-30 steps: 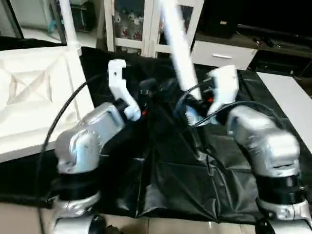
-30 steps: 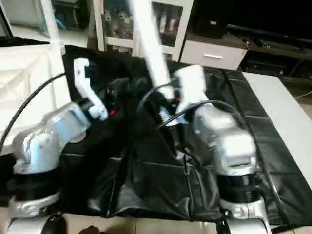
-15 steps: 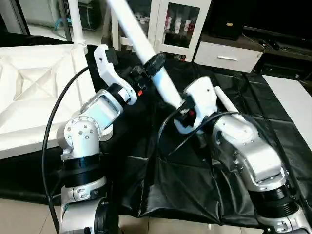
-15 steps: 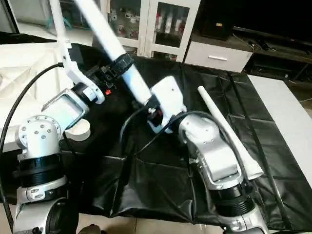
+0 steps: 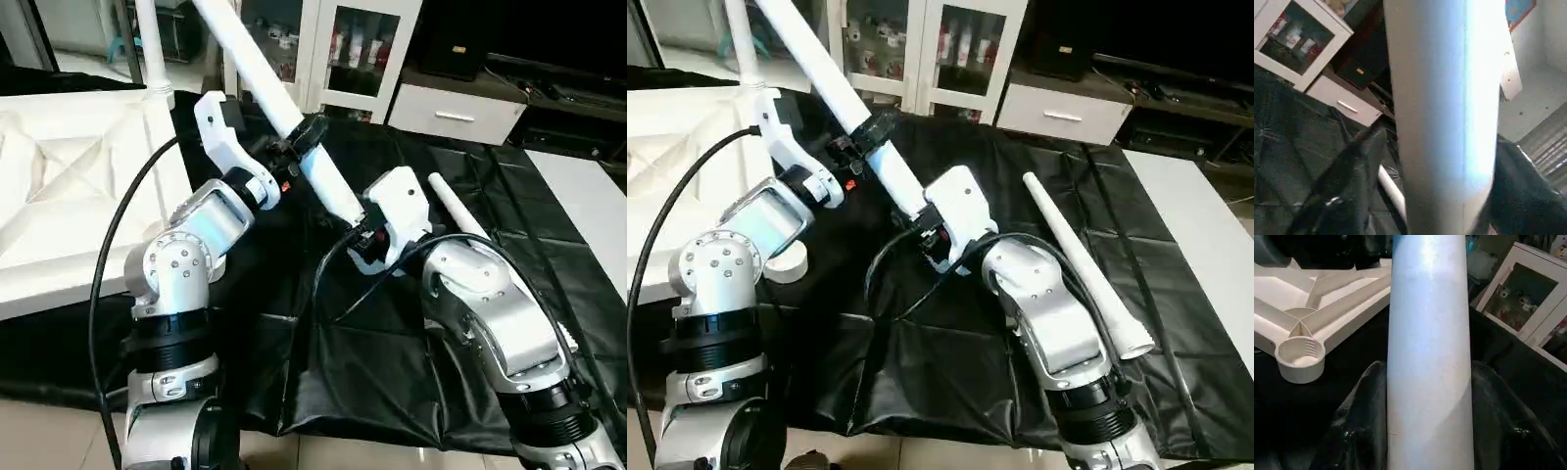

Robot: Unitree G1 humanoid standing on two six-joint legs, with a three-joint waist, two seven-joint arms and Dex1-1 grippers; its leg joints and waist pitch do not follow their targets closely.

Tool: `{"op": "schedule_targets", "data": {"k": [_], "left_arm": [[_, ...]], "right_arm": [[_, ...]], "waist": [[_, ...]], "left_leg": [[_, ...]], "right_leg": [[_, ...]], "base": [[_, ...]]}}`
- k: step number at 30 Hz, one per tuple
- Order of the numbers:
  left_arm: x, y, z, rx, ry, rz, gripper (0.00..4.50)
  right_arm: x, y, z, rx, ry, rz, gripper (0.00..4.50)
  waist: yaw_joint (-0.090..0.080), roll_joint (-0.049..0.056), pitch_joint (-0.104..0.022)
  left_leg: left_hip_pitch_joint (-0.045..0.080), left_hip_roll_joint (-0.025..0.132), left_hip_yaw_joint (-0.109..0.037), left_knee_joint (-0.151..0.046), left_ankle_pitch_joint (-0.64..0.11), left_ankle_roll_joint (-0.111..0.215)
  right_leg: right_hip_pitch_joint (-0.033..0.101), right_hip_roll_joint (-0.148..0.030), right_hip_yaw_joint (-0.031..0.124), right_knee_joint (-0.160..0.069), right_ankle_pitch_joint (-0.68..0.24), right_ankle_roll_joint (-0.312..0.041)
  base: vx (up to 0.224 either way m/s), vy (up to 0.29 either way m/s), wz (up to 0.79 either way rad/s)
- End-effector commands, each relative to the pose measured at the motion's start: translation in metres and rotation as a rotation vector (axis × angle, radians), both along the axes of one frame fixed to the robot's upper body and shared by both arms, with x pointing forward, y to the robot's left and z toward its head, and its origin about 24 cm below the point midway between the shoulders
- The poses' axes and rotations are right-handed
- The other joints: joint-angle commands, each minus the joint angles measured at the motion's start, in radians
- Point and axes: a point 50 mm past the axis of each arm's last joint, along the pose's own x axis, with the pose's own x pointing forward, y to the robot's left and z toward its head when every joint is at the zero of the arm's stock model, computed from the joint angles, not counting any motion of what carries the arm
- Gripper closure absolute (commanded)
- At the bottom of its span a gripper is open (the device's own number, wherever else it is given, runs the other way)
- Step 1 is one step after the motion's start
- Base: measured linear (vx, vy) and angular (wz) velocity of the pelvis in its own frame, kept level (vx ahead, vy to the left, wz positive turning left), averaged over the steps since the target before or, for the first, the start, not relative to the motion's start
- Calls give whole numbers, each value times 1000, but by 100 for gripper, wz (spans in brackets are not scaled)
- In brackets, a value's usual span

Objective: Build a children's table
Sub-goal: Pick table leg

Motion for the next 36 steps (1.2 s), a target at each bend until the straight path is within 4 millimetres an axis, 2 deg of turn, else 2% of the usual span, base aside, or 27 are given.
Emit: {"op": "schedule_targets", "data": {"k": [1, 8, 9, 12, 13, 14, 18, 20, 21, 23, 24, 26, 28, 30, 33, 34, 35, 36], "left_arm": [[2, -3, 0, 14, 5, 2, 157], [2, 4, 4, 11, -8, 41, 210], [2, 5, 4, 11, -9, 40, 215], [3, 9, 4, 29, -14, 54, 241], [3, 10, 5, 40, -19, 55, 247], [3, 12, 6, 49, -24, 52, 253], [5, 18, 11, 90, -49, 50, 268], [5, 17, 14, 140, -68, 3, 269], [5, 15, 14, 162, -74, -28, 269], [4, 14, 15, 168, -75, -40, 270], [2, 9, 17, 183, -88, -91, 270], [-2, 1, 21, 212, -106, -180, 270], [-9, -11, 25, 240, -130, -306, 270], [-10, -16, 26, 247, -136, -345, 270], [-16, -26, 31, 261, -171, -465, 270], [-18, -28, 33, 262, -180, -486, 270], [-19, -29, 34, 258, -188, -507, 270], [-20, -31, 36, 250, -192, -522, 270]], "right_arm": [[1, -1, 11, 9, -58, -1, 264], [3, 1, 13, 21, -66, -6, 264], [4, 2, 13, 55, -52, -6, 208], [4, 2, 16, 196, 16, 19, 192], [1, -1, 19, 242, 41, 60, 186], [-2, -3, 23, 272, 58, 100, 162], [-14, -21, 43, 392, 126, 279, 147], [-11, -50, 53, 407, 157, 320, 111], [-8, -64, 55, 406, 179, 317, 108], [-6, -69, 55, 404, 189, 311, 93], [-4, -76, 51, 375, 234, 299, 79], [-2, -84, 42, 294, 285, 290, 64], [-4, -79, 32, 231, 348, 331, 56], [-4, -76, 30, 224, 369, 345, 34], [-9, -63, 24, 203, 452, 440, 31], [-10, -61, 22, 192, 464, 459, 31], [-11, -59, 22, 181, 473, 477, 31], [-11, -58, 21, 175, 477, 489, 31]], "waist": [[-1, 15, -66], [1, 15, -65], [0, 21, -66], [-1, 20, -66], [1, 16, -67], [1, 17, -66], [9, 17, -66], [11, 19, -65], [12, 16, -66], [19, 14, -64], [21, 11, -66], [23, 11, -66], [25, 27, -68], [24, 17, -68], [26, 17, -68], [24, 23, -69], [24, 24, -69], [24, 19, -67]], "left_leg": [[20, 45, -13, -70, -141, -44], [19, 45, -14, -70, -145, -45], [20, 45, -14, -70, -150, -48], [21, 45, -14, -71, -158, -46], [22, 45, -15, -70, -162, -34], [22, 46, -16, -71, -155, -31], [24, 47, -15, -69, -139, -17], [25, 45, -13, -68, -143, -27], [27, 44, -12, -67, -149, -27], [23, 45, -9, -67, -145, -38], [21, 44, -9, -66, -131, -39], [22, 44, -8, -65, -128, -40], [22, 43, -10, -64, -129, -48], [20, 43, -9, -64, -124, -43], [21, 44, -9, -63, -115, -32], [21, 44, -10, -63, -123, -35], [20, 45, -10, -64, -127, -37], [19, 46, -9, -64, -135, -37]], "right_leg": [[45, -77, 44, -65, -3, -135], [45, -78, 44, -65, -10, -136], [43, -78, 44, -65, -7, -139], [44, -78, 44, -63, 6, -143], [45, -78, 43, -61, 3, -141], [45, -76, 43, -62, 9, -136], [46, -75, 43, -61, 24, -124], [44, -76, 42, -65, -8, -129], [45, -75, 41, -66, -24, -131], [43, -78, 43, -67, -49, -136], [46, -81, 41, -67, -58, -147], [44, -81, 41, -69, -72, -152], [45, -82, 41, -68, -69, -159], [46, -80, 41, -67, -47, -172], [46, -81, 40, -65, -42, -193], [47, -79, 39, -66, -44, -196], [47, -80, 40, -65, -43, -198], [48, -83, 40, -66, -48, -204]], "base": [[0, 0, 0], [0, 0, 0], [0, 0, 0], [0, 0, 0], [0, 0, 0], [0, 0, 0], [0, 0, 0], [0, 0, 0], [0, 0, 0], [0, 0, 0], [0, 0, 0], [0, 0, 0], [0, 0, 0], [0, 0, 0], [0, 0, 0], [0, 0, 0], [0, 0, 0], [0, 0, 0]]}}
